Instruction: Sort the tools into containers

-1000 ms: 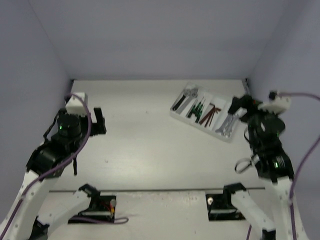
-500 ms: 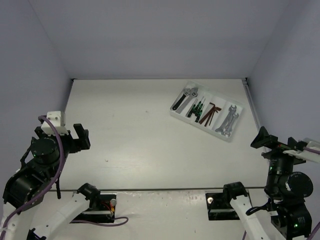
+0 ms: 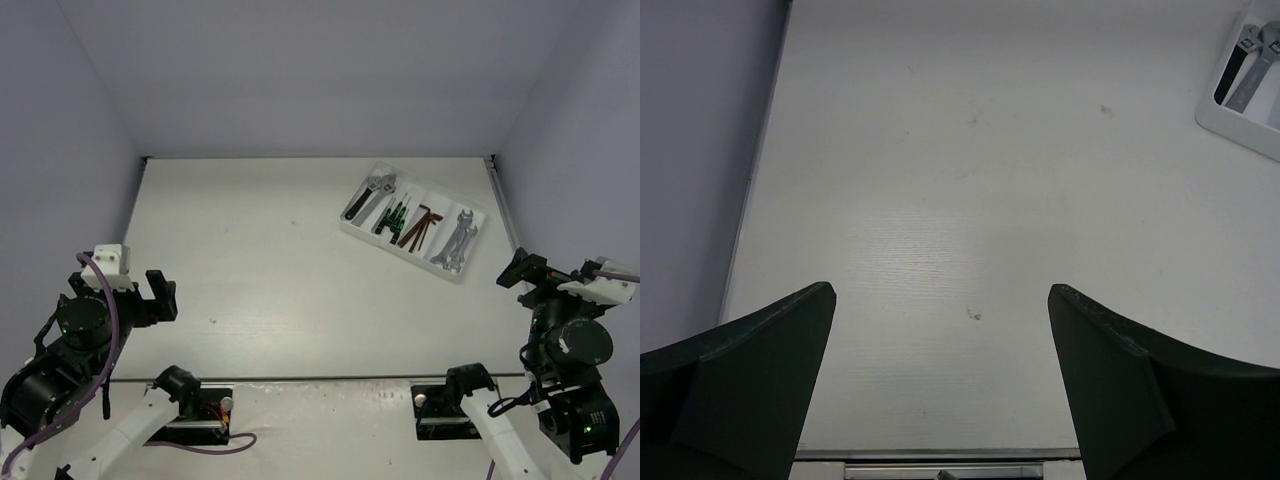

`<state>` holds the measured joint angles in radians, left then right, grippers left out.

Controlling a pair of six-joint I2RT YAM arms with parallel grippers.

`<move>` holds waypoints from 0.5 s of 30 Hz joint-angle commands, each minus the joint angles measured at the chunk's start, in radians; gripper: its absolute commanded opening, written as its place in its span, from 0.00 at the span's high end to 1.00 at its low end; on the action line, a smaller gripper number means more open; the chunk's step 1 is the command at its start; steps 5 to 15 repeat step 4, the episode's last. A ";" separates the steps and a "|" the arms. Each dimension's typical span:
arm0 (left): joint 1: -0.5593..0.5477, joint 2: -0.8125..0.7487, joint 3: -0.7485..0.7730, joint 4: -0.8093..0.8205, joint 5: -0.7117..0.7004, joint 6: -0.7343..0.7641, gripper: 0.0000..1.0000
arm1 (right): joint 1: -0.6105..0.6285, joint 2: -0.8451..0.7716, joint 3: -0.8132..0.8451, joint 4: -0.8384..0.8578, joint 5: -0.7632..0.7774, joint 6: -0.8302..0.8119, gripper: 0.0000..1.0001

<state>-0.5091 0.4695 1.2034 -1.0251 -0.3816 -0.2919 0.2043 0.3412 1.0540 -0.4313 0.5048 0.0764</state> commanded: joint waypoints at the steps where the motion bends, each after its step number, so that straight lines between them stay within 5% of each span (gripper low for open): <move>1: 0.004 0.007 0.008 -0.006 0.026 -0.010 0.14 | 0.005 0.035 0.046 0.044 -0.032 0.017 0.00; 15: 0.005 0.004 0.011 -0.023 0.017 -0.030 0.14 | 0.005 0.052 0.064 0.032 -0.065 0.042 0.00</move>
